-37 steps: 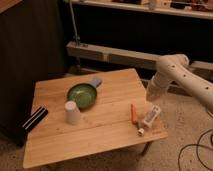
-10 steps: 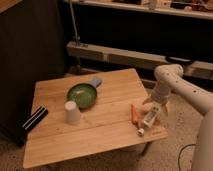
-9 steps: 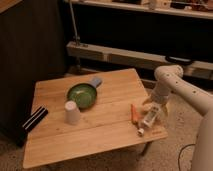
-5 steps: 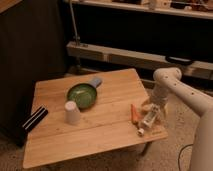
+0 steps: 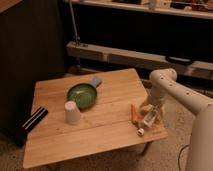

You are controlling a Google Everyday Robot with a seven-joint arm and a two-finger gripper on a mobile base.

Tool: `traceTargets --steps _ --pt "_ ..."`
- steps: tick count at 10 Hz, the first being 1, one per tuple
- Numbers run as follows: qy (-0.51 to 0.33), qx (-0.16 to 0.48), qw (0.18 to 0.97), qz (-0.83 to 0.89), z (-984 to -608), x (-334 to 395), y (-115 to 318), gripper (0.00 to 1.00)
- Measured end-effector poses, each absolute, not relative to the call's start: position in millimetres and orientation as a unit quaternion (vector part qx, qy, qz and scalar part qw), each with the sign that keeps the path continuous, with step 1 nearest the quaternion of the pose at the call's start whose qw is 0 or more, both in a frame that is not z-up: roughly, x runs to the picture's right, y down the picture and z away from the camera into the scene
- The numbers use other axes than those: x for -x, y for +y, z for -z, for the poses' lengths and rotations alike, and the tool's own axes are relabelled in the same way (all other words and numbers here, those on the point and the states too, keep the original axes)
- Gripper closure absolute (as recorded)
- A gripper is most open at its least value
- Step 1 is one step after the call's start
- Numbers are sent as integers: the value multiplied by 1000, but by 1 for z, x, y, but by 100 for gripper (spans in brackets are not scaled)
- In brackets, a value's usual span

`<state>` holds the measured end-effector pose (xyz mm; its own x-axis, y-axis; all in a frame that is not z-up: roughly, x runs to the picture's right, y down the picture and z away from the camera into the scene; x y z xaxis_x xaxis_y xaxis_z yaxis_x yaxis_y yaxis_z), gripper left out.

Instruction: Place the bottle in the ceramic bowl

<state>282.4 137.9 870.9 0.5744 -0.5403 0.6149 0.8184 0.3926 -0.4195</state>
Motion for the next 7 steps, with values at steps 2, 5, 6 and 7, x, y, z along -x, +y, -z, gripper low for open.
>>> traceTargets --steps 2,5,6,7 --pt "-193 362 807 425 -872 -280 139 70" --pt "-190 367 802 431 -873 -278 138 98" --pt "-191 368 801 432 -874 -277 138 100" --pt "-192 370 800 431 -875 -278 139 100"
